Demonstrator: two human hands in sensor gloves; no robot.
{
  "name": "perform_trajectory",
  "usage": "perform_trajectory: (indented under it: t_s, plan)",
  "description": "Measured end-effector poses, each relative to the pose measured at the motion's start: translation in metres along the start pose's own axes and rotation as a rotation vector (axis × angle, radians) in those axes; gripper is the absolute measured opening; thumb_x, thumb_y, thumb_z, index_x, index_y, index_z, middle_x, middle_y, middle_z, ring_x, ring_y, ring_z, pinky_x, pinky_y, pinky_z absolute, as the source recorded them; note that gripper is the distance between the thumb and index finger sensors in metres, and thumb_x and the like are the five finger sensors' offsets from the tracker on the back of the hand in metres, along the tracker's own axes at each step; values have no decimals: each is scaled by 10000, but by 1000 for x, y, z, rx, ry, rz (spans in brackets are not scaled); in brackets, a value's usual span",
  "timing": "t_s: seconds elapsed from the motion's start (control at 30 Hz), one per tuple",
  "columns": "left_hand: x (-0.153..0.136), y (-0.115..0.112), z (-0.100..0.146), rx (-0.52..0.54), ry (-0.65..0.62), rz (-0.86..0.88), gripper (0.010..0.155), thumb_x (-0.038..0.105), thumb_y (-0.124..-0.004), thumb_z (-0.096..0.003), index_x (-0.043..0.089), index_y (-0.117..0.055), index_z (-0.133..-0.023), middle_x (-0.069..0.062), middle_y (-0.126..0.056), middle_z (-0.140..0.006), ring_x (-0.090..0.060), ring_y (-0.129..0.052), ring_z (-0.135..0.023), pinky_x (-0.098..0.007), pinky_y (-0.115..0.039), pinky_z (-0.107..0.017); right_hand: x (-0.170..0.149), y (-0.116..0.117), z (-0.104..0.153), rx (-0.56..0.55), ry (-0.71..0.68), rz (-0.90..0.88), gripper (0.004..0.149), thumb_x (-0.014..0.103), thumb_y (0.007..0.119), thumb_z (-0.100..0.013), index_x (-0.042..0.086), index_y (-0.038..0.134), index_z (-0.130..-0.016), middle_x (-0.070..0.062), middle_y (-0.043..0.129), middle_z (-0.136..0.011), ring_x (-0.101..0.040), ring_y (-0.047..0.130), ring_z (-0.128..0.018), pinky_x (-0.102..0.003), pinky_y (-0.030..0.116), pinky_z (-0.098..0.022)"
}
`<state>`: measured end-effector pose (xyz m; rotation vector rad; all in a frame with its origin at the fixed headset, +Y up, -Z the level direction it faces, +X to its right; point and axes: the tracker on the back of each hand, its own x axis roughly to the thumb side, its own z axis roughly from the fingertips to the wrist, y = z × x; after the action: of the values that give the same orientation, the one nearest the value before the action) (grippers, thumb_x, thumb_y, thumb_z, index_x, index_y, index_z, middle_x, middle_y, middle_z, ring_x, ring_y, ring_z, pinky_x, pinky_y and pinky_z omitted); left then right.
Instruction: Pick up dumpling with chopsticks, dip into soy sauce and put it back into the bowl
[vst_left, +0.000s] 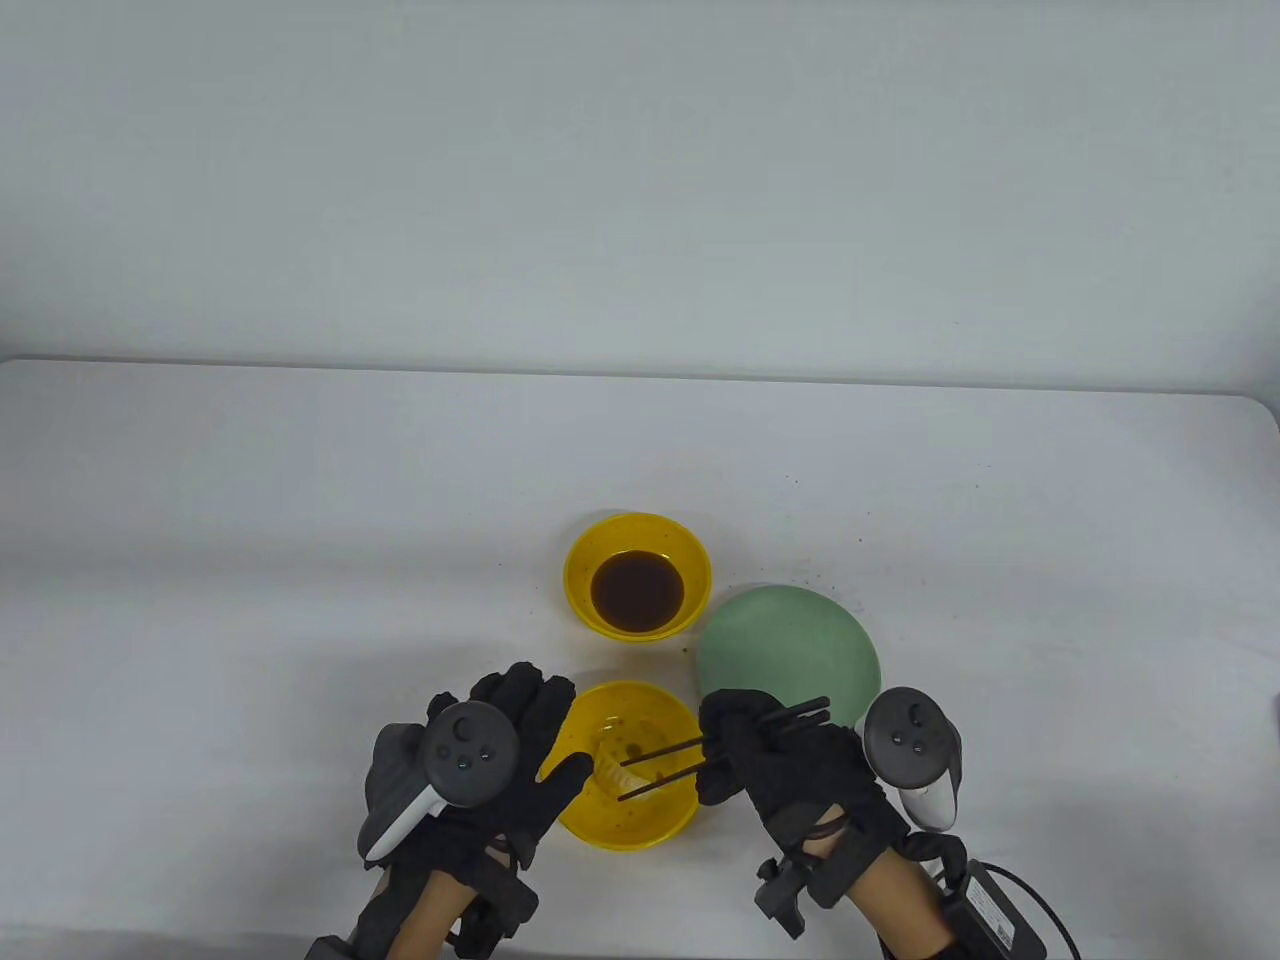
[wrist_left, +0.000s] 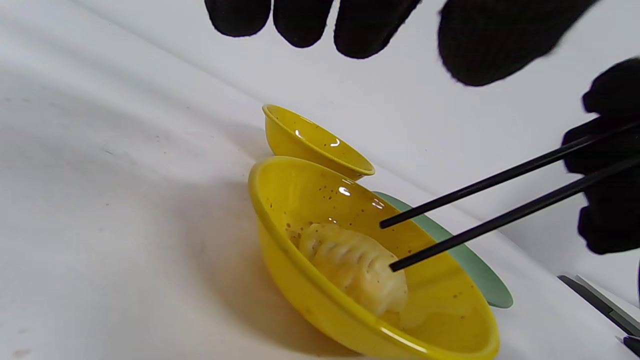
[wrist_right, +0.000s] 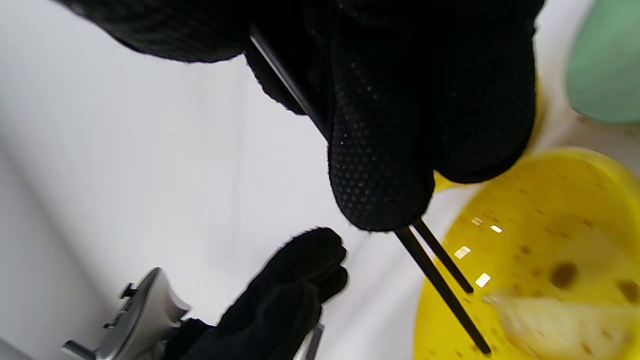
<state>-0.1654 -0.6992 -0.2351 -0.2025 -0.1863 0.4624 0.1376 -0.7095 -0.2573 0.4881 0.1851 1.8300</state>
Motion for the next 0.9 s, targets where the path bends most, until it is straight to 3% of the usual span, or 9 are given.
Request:
perform_trajectory:
  t_s: [0.27, 0.37, 0.6, 0.9]
  plan:
    - [0, -1, 0, -13, 0, 3, 776, 645, -689, -473, 388, -410, -1149, 20, -322, -1240, -374, -344, -1186, -675, -172, -804, -32, 7, -7, 113, 183, -67, 494, 369, 744, -520, 80, 701, -919, -332, 684, -860, -352, 1043, -583, -515, 882, -444]
    - [0, -1, 0, -17, 2, 2, 775, 644, -690, -473, 388, -412, -1149, 19, -325, -1239, -373, -348, -1186, -675, -175, -804, -35, 9, -7, 133, 188, -104, 479, 354, 765, -514, 78, 731, -904, -341, 686, -863, -370, 1028, -610, -524, 871, -455]
    - [-1, -1, -1, -26, 5, 3, 774, 644, -691, -471, 385, -420, -1149, 16, -327, -1239, -375, -353, -1184, -676, -177, -803, -36, 5, -6, 95, 202, -86, 414, 333, 839, -477, 109, 858, -825, -347, 767, -831, -363, 1060, -583, -516, 901, -432]
    - [-1, -1, -1, -35, 13, 6, 773, 642, -693, -471, 384, -424, -1148, 22, -325, -1238, -378, -354, -1183, -676, -179, -802, -43, 0, -6, 97, 267, -182, 442, 310, 825, -491, 43, 824, -843, -352, 778, -820, -389, 1052, -592, -532, 890, -436]
